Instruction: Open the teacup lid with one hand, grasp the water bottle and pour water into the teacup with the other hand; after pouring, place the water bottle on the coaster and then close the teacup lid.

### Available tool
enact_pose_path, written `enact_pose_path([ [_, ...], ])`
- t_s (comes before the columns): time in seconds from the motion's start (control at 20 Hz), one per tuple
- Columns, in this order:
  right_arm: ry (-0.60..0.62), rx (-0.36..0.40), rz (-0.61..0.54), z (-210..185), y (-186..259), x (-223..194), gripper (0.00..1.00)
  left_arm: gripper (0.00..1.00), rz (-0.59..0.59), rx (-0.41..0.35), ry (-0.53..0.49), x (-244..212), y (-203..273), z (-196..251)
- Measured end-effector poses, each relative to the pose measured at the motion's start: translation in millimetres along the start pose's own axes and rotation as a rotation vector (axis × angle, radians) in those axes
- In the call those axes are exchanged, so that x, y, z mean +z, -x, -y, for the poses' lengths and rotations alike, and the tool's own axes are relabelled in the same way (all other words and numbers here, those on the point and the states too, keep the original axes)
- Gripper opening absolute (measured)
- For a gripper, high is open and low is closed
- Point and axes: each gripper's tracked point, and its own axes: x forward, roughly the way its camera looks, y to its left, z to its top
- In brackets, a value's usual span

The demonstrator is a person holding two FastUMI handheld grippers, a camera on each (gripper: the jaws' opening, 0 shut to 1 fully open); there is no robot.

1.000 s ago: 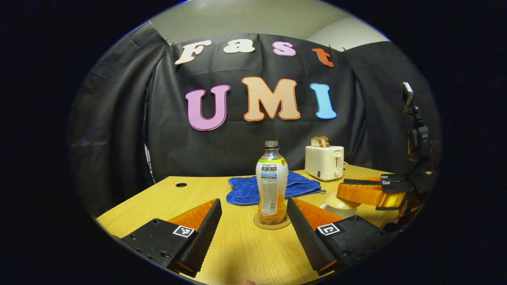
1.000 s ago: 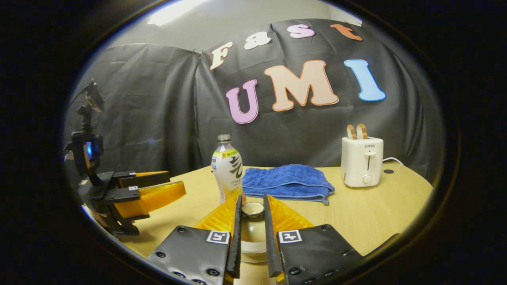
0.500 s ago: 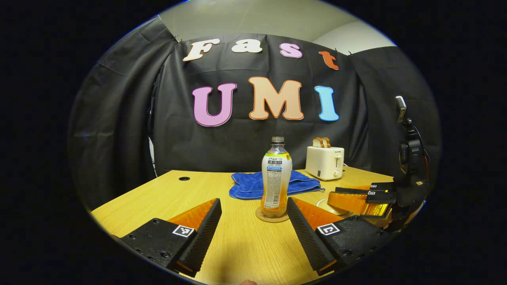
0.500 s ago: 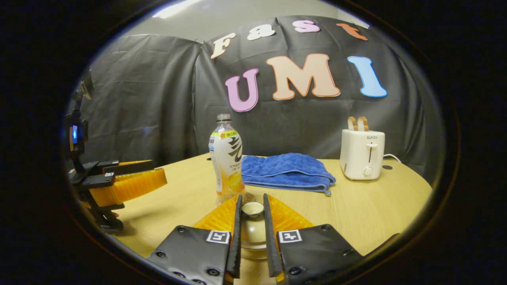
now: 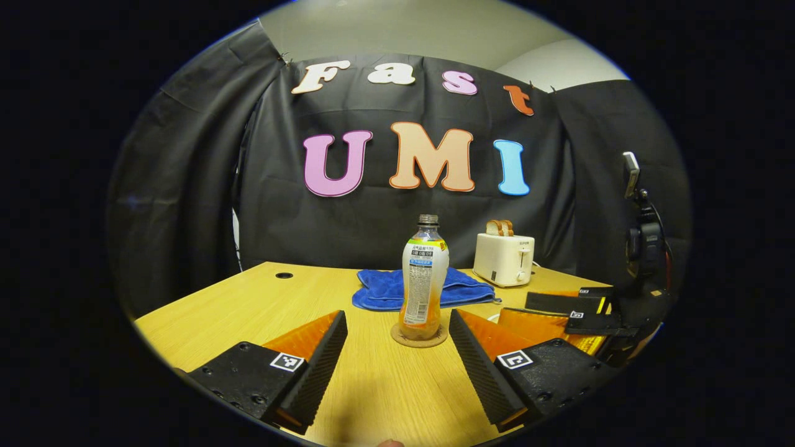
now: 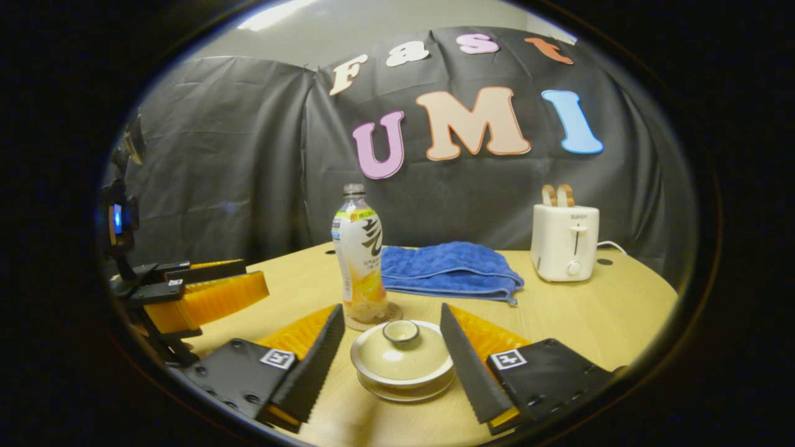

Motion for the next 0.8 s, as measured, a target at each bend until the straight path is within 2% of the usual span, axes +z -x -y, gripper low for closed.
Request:
enact_pose_path([
  [0.2,0.011,-0.059,0.058,17,23,14,0.79,0.96,0.011,0.024,-0.025,2,4,1],
  [0.4,0.037,-0.151,0.083,46,53,14,1.0,0.96,0.026,0.056,-0.071,6,13,-1],
  [0.45,0.035,-0.17,0.079,53,60,12,0.96,0.96,0.031,0.058,-0.078,5,14,1],
  [0.8,0.01,-0.297,0.055,93,92,-4,0.96,0.96,0.026,0.095,-0.089,-5,24,-2],
])
